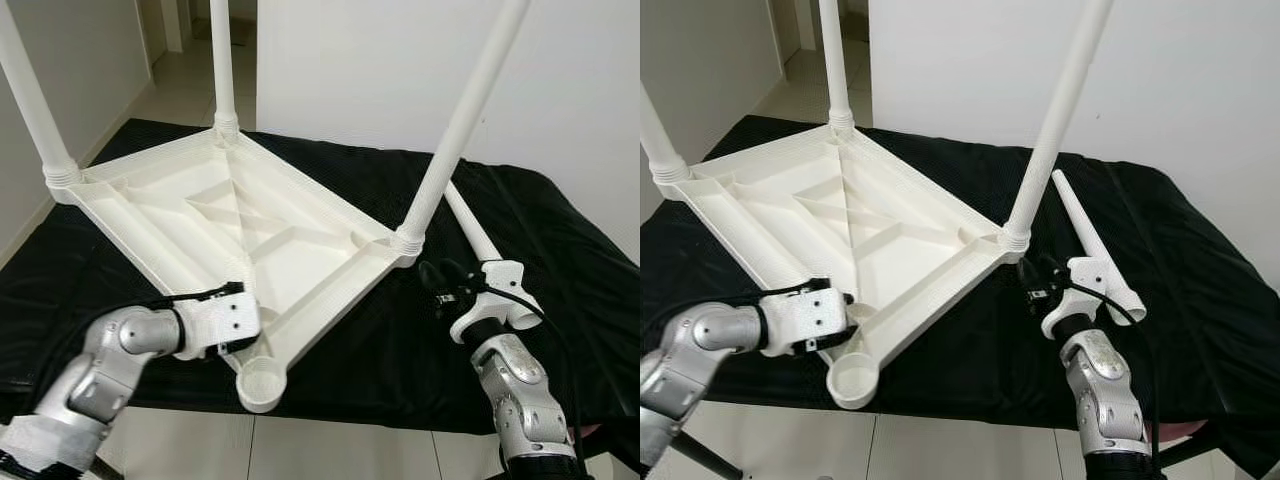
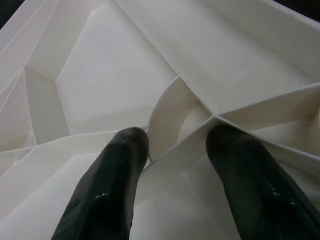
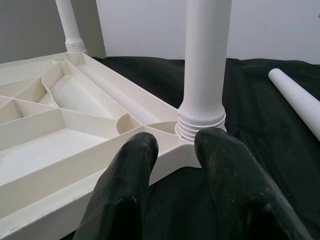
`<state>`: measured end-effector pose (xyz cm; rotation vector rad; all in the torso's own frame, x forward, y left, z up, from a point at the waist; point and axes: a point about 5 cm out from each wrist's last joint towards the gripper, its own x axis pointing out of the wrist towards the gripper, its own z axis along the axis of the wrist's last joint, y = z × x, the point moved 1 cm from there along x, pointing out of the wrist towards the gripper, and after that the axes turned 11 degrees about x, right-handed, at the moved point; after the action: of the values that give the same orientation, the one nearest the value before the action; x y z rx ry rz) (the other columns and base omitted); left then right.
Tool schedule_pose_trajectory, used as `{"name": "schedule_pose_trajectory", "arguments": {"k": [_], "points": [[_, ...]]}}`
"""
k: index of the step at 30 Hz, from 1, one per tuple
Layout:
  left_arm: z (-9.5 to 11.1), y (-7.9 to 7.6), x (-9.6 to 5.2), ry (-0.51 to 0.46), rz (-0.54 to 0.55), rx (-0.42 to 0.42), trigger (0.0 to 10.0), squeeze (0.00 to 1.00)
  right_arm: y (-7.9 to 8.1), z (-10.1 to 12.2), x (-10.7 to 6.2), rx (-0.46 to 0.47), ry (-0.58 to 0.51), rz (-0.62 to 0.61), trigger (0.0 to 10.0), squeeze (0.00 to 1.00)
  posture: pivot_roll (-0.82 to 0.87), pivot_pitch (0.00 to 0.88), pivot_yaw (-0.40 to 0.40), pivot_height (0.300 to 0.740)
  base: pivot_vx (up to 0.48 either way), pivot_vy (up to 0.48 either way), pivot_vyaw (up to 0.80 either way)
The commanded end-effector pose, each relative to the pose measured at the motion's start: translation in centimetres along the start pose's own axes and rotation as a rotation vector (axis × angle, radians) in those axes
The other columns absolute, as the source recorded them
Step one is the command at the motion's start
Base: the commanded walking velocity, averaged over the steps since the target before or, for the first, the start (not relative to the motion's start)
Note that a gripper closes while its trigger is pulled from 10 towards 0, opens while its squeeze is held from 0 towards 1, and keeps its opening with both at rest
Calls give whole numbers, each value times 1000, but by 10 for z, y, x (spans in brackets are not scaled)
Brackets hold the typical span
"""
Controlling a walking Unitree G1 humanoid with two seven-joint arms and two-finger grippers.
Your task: Building children table
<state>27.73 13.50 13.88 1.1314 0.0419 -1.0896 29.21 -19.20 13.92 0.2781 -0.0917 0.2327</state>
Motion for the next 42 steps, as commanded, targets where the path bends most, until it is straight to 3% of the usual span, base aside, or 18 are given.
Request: {"name": "schedule_pose_trajectory", "arguments": {"k": [1,5,9,18,21,29,34,36,40,42], "points": [[15,-4,14,-50,6,6,10000,0,-6,2,-1,-2,3,-17,10000,0,-18,0,-105,740,0,0,0],[26,-4,26,-77,26,4,10000,0,-5,2,-1,-3,-1,-16,10000,0,-20,0,-100,740,0,0,0],[49,0,50,-119,83,-24,10000,0,-3,2,1,-1,-8,-16,10000,0,-26,0,-88,740,0,0,0],[64,10,73,-95,157,-117,10000,0,0,3,3,4,-20,-18,10000,0,-29,0,-81,740,0,0,0],[63,33,83,-30,280,-196,10000,0,7,1,5,16,-32,-15,10000,0,-41,0,-67,740,0,0,0],[62,45,77,-66,302,-240,10000,0,9,0,3,19,-35,-20,10000,0,-44,0,-64,740,0,0,0],[59,47,61,-145,216,-196,10000,0,5,-2,-3,15,-31,-37,10000,0,-45,0,-56,740,0,0,0],[53,43,52,-170,128,-174,10000,0,4,-2,-5,13,-27,-43,10000,0,-44,0,-56,740,0,0,0],[50,40,48,-177,86,-150,10000,0,3,-3,-7,12,-26,-46,10000,0,-42,0,-56,740,0,0,0],[41,39,43,-159,40,-143,10000,333,0,-4,-11,7,-19,-52,10000,0,-39,0,-54,740,0,0,0]]}}
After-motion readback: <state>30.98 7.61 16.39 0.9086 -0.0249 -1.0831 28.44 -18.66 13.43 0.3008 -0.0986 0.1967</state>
